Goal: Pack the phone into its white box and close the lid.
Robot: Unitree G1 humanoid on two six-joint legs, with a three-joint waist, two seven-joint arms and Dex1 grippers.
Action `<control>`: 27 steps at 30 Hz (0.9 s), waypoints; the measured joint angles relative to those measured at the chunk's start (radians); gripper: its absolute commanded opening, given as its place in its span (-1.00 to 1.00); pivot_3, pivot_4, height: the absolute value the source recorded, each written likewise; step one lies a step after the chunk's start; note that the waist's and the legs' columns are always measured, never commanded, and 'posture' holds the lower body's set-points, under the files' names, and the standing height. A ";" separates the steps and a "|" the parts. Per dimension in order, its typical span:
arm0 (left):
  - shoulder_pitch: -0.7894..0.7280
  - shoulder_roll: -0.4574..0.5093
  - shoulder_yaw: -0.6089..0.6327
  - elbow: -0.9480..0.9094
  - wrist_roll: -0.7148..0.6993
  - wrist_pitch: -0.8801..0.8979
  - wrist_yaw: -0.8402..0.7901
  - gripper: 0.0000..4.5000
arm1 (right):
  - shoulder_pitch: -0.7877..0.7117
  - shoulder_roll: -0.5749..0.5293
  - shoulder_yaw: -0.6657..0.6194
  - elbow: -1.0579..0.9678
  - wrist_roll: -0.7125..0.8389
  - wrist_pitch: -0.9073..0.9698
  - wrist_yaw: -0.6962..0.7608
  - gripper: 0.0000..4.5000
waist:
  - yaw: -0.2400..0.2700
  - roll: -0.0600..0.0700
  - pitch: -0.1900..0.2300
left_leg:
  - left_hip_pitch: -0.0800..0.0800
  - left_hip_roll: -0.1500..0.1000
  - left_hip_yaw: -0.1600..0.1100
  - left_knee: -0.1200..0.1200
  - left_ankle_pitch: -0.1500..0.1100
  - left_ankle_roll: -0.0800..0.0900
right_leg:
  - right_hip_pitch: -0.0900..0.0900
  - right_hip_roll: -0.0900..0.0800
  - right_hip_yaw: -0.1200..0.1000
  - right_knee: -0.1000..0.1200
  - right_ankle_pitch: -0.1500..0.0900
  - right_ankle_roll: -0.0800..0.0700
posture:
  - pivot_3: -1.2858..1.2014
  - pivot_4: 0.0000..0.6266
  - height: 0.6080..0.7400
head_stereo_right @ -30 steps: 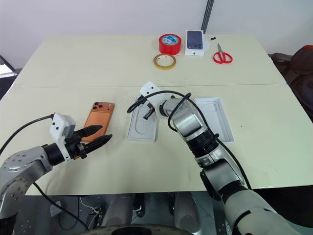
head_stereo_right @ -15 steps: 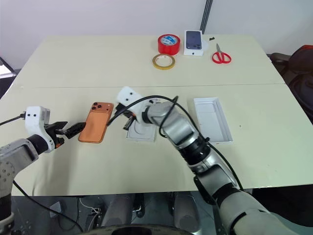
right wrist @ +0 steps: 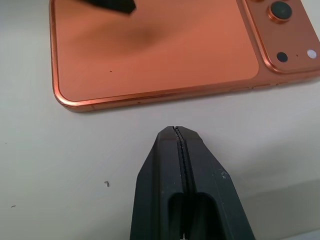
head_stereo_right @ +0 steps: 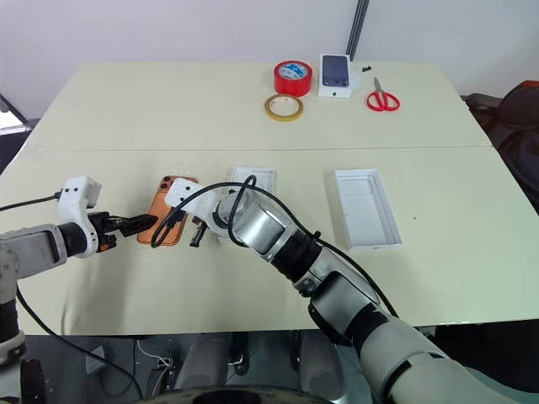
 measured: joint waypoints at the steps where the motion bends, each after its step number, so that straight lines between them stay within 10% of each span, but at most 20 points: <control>1: -0.001 -0.015 0.000 -0.014 -0.007 0.012 -0.002 0.99 | 0.000 0.000 0.002 0.000 -0.002 -0.003 0.002 -1.00 | 0.000 0.000 0.000 | 0.000 0.000 0.000 0.000 0.000 0.000 | 0.000 0.000 0.000 0.000 0.000 0.000 | 0.03 -0.52 0.85; 27: -0.091 -0.293 0.182 0.033 -0.176 0.178 0.134 0.99 | 0.031 -0.019 -0.016 -0.020 -0.050 -0.021 0.023 -1.00 | 0.004 0.000 -0.005 | 0.000 -0.001 -0.003 0.000 0.000 0.000 | 0.002 -0.001 -0.001 -0.001 0.000 0.000 | 0.03 -0.52 0.85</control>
